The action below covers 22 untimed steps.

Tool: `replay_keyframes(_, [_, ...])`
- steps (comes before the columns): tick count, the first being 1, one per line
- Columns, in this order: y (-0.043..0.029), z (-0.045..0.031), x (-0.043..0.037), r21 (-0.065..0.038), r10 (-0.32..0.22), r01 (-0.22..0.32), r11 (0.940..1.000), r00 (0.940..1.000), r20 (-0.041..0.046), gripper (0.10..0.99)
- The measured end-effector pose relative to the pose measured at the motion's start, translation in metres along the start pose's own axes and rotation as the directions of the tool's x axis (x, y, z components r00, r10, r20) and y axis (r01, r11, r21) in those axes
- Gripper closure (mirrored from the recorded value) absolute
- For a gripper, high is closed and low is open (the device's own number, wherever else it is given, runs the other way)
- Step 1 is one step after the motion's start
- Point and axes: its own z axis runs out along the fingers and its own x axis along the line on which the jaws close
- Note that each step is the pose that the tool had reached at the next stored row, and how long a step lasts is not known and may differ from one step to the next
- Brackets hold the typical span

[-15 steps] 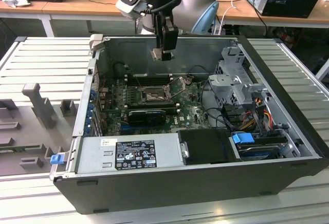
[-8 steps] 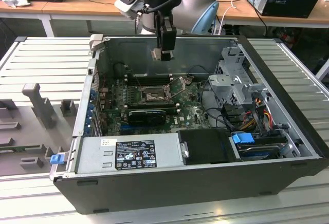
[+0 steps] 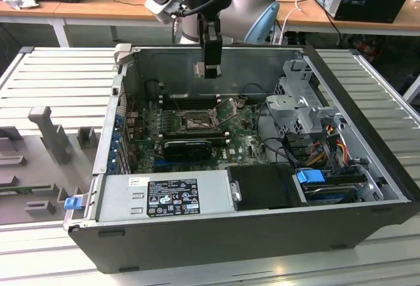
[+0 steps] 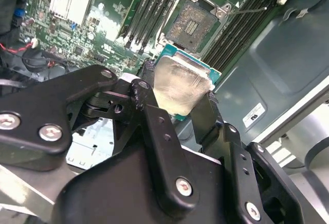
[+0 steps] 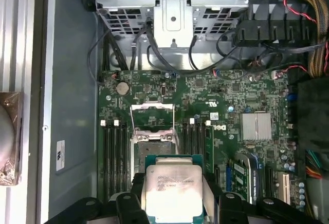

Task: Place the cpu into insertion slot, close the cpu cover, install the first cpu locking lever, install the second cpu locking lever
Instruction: 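Place the cpu into insertion slot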

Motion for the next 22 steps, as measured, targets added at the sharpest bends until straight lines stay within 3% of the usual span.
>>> replay_keyframes(4, [-0.0002, 0.0018, 0.0001, -0.001, 0.046, -0.046, 0.9989, 0.9989, 0.0042, 0.557])
replay_keyframes(12, [-0.0015, 0.0166, 0.0001, 0.0, 0.047, -0.047, 0.9989, 0.9989, 0.0052, 0.557])
replay_keyframes(22, [-0.0025, 0.0283, -0.0001, 0.0, 0.047, -0.047, 0.9989, 0.9989, 0.0052, 0.557])
